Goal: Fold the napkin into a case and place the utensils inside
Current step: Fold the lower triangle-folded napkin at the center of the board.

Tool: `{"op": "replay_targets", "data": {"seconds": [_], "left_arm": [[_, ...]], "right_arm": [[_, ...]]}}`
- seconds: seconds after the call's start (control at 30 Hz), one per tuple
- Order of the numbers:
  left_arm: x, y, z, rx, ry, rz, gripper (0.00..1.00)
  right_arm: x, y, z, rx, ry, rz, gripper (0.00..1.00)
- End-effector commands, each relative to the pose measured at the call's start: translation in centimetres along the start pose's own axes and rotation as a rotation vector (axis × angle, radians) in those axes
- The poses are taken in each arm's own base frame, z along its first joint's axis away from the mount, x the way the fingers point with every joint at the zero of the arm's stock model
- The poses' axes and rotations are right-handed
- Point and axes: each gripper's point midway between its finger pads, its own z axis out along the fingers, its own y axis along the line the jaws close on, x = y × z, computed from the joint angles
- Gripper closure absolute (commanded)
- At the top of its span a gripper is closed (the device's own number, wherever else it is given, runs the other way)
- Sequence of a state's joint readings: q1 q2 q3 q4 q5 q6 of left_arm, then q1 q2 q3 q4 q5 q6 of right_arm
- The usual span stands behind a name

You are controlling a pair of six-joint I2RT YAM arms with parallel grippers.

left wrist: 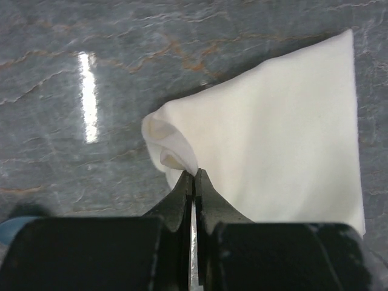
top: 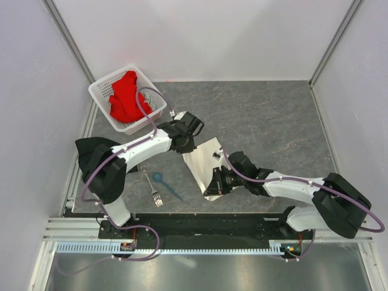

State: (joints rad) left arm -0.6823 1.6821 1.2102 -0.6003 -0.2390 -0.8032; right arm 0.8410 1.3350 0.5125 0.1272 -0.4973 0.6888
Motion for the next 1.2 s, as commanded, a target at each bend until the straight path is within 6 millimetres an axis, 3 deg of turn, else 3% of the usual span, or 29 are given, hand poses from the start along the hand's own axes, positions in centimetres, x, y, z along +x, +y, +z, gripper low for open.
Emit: {"op": "replay_targets", "data": {"seconds": [0.0, 0.2, 0.43, 0.6, 0.77, 1.03, 1.13, 1.17], "left_arm": [[-3.3, -0.8, 1.3, -0.122, -0.107, -0.057, 0.98], [-2.7, -3.4, 3.5, -0.129, -0.102, -0.064, 0.98], [-2.1, -4.7, 5.3, -0.129, -0.077, -0.073, 0.98], [-2.1, -5.5, 4.9, -0.129, -0.111, -0.063, 0.98], [-2.1, -6.6, 3.9, -0.120, -0.169, -0.047, 0.98], [-1.0, -8.3, 4.8, -0.078, -0.161, -0.037, 0.98], [-0.6, -8.6, 5.1, -0.052, -0.156, -0.032, 0.98], [-0.5, -8.9, 5.3, -0.030, -0.159, -0.036, 0.98]], "right_arm": [[2.1, -1.2, -1.4, -0.032, 0.029, 0.091, 1.00], [2.6, -4.5, -2.5, 0.024, 0.029, 0.155, 1.00], [2.9, -6.6, -2.9, 0.067, 0.054, 0.171, 1.00], [3.6, -7.8, -3.1, 0.107, 0.061, 0.165, 1.00], [3.6, -8.2, -3.1, 0.133, 0.062, 0.183, 1.00], [3.9, -8.5, -3.2, 0.158, 0.081, 0.200, 1.00], [4.0, -8.7, -3.3, 0.178, 0.084, 0.204, 0.96], [3.4, -8.6, -3.4, 0.184, 0.075, 0.195, 0.90]]}}
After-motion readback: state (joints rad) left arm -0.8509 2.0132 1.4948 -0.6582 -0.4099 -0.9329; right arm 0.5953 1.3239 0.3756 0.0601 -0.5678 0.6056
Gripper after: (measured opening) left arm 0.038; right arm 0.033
